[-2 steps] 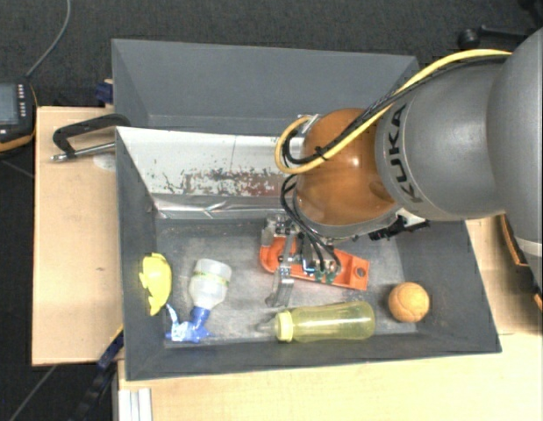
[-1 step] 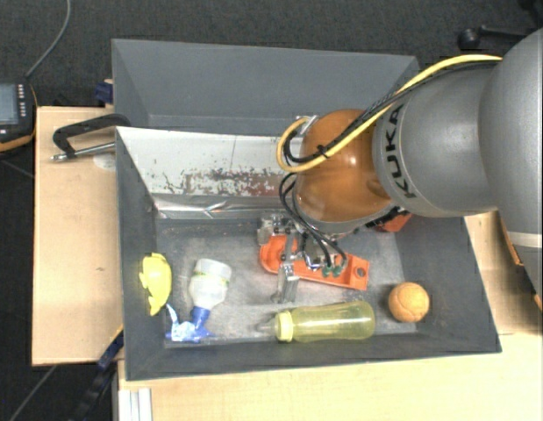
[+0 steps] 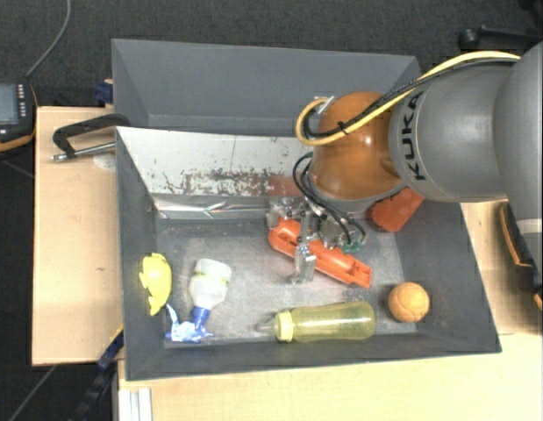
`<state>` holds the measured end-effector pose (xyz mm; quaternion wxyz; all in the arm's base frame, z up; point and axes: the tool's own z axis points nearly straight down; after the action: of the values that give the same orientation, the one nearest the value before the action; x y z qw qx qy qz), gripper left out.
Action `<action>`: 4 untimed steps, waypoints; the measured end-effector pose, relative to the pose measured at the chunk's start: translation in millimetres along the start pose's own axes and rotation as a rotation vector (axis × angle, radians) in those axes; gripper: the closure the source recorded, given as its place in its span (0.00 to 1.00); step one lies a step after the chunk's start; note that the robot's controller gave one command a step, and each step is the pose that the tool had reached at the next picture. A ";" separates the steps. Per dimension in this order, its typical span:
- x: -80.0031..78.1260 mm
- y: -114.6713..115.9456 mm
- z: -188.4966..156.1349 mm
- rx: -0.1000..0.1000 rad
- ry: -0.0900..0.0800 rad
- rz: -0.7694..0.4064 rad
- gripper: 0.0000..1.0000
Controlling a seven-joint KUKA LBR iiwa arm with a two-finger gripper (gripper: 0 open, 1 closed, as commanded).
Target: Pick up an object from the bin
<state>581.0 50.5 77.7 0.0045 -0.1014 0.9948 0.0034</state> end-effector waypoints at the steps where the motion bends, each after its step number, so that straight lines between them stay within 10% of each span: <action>1: -6.7 -20.5 3.0 0.004 -0.004 -0.087 0.00; 2: 9.6 -61.3 4.1 0.001 -0.008 -0.498 1.00; 4: 13.7 -60.9 -53.6 -0.002 -0.006 -0.488 1.00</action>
Offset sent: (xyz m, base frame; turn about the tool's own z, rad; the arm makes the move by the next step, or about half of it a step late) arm 0.0002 -0.0625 -0.0077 -0.5026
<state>579.5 -12.3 130.8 0.0080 -0.3387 0.9408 0.0034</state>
